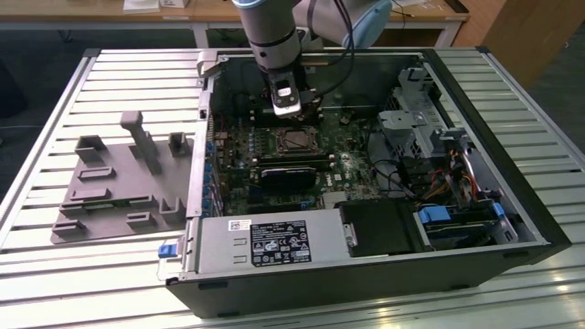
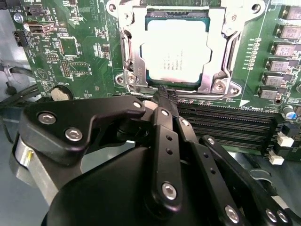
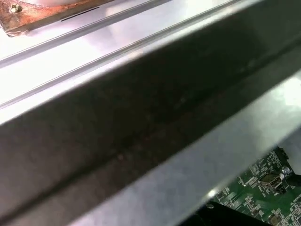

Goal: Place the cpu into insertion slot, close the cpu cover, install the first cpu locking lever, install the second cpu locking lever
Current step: 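Install the first cpu locking lever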

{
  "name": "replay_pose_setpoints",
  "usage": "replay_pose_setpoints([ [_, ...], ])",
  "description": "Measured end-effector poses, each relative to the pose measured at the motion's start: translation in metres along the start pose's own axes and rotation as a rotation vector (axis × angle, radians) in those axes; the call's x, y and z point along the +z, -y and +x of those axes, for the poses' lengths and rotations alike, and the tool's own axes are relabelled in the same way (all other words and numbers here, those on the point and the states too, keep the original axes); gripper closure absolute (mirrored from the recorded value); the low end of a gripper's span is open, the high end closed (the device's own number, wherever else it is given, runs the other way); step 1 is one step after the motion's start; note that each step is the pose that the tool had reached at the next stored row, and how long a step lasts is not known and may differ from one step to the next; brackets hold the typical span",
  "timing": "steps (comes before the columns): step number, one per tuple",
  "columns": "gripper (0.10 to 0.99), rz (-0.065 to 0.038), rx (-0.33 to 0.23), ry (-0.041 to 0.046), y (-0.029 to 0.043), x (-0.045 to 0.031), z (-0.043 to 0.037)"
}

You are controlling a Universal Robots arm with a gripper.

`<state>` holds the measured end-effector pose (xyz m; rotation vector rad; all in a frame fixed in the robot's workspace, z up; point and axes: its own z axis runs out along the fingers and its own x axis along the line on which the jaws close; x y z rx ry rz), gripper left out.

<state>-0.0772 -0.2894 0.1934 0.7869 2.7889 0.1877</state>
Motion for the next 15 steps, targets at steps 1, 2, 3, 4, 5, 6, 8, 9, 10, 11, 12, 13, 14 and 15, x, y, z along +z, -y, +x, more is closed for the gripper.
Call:
replay_pose_setpoints([
  [1, 0.984, 0.0, 0.0, 0.0, 0.0003, 0.0, -0.0002],
  [2, 0.984, 0.0, 0.0, 0.0, 0.0008, 0.0, -0.0005],
  [3, 0.984, 0.0, 0.0, 0.0, 0.0012, 0.0, -0.0007],
  [4, 0.984, 0.0, 0.0, 0.0, 0.0015, 0.0, -0.0009],
  [5, 0.984, 0.0, 0.0, 0.0001, 0.0018, 0.0002, -0.001],
  [6, 0.984, 0.0, 0.0, 0.0, 0.0021, 0.0003, -0.0011],
  [8, 0.984, 0.0, 0.0, 0.0, 0.0025, 0.0006, -0.0013],
  [9, 0.984, 0.0, 0.0, 0.0, 0.0025, 0.0006, -0.0013],
  [10, 0.984, 0.0, 0.0, -0.0001, 0.0024, 0.0006, -0.0014],
  [11, 0.984, 0.0, 0.0, -0.0001, 0.0022, 0.0008, -0.0018],
  [12, 0.984, 0.0, 0.0, 0.0, 0.0019, 0.0011, -0.0023],
  [13, 0.984, 0.0, 0.0, 0.0, 0.0013, 0.0014, -0.0032],
  [14, 0.984, 0.0, 0.0, 0.0, 0.0006, 0.0017, -0.0044],
  [15, 0.984, 0.0, 0.0, 0.0, 0.0, 0.0021, -0.0055],
])
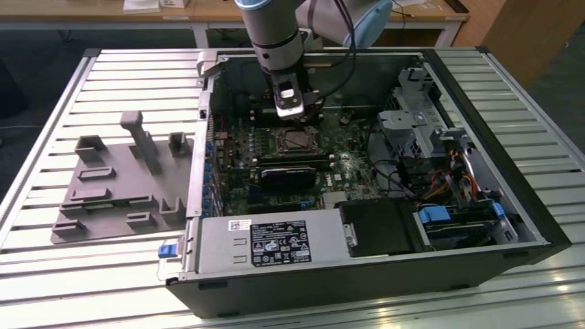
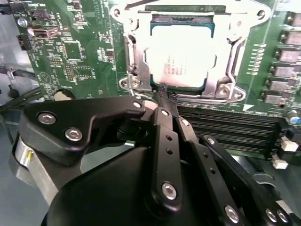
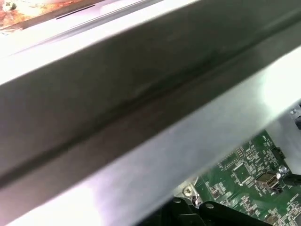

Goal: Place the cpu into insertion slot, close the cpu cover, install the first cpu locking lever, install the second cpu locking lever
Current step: 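Install the first cpu locking lever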

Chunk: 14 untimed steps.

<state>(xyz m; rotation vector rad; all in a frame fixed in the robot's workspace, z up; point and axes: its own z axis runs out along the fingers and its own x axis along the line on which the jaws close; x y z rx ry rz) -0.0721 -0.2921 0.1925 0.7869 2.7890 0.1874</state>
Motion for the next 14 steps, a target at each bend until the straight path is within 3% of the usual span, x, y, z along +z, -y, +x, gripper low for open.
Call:
replay_pose_setpoints([
  [7, 0.984, -0.001, 0.0, -0.0006, -0.002, 0.0011, -0.0035],
  [11, 0.984, -0.014, 0.004, -0.0084, -0.0021, 0.0012, -0.0035],
  [14, 0.984, -0.015, 0.005, -0.0091, -0.0021, 0.0007, -0.0035],
])
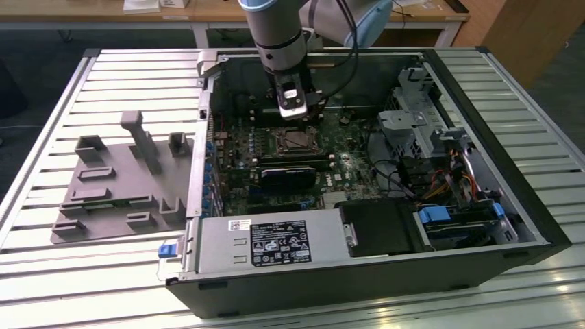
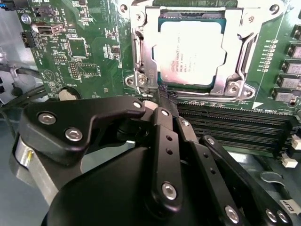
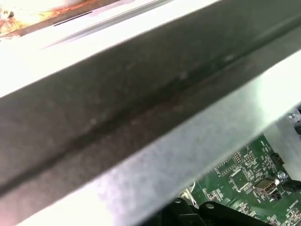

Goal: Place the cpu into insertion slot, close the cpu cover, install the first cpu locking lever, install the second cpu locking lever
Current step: 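Install the first cpu locking lever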

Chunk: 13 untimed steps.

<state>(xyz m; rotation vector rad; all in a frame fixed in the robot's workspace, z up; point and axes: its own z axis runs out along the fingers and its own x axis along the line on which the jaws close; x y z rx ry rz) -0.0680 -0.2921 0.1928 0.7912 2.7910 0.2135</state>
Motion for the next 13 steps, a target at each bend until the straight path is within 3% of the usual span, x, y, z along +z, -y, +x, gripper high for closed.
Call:
replay_pose_setpoints([
  [13, 0.984, 0.003, -0.001, 0.0016, -0.0033, -0.0161, -0.0031],
])
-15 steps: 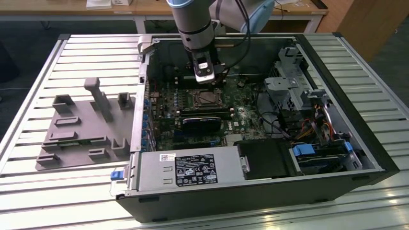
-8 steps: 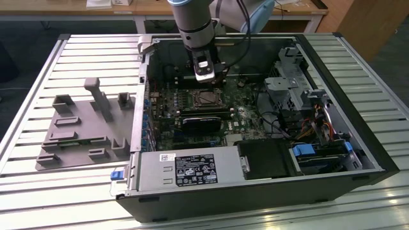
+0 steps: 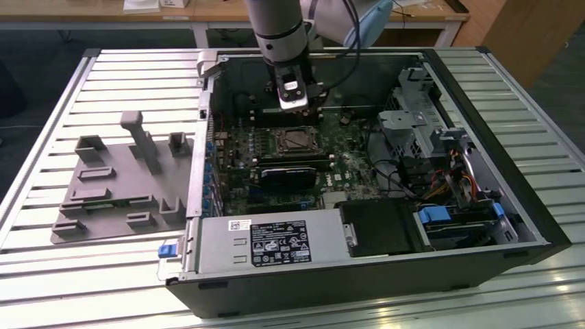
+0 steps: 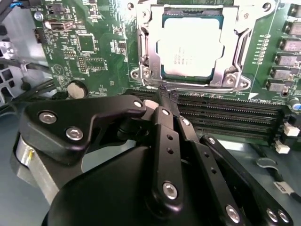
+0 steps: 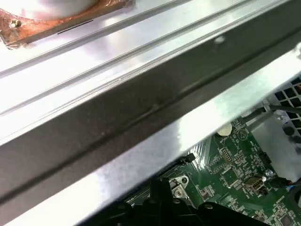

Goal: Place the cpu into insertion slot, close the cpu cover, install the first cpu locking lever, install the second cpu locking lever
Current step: 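Install the first cpu locking lever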

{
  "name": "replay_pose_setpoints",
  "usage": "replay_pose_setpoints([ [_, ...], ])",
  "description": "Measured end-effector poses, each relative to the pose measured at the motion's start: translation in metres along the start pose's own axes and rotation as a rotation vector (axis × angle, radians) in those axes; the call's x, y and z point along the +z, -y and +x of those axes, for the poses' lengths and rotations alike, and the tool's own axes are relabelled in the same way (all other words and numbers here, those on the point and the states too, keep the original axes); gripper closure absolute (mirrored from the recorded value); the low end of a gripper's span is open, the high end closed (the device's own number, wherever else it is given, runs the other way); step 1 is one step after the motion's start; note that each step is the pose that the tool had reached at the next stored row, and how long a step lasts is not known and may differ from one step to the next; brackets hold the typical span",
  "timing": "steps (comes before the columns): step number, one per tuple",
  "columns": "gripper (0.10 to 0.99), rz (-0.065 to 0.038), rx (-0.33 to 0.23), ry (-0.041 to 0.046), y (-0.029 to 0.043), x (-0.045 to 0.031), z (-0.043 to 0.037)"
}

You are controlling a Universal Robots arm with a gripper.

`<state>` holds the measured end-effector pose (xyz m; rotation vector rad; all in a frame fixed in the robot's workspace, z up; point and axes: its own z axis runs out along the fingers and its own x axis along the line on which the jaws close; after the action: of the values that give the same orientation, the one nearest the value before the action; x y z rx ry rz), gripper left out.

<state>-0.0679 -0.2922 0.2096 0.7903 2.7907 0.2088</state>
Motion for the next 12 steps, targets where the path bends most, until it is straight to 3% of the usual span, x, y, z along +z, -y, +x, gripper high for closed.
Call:
replay_pose_setpoints([
  [3, 0.984, 0.001, 0.0, 0.0003, -0.0008, -0.0039, -0.0008],
  [12, 0.984, 0.002, -0.001, 0.0007, -0.0009, -0.0043, -0.0008],
])
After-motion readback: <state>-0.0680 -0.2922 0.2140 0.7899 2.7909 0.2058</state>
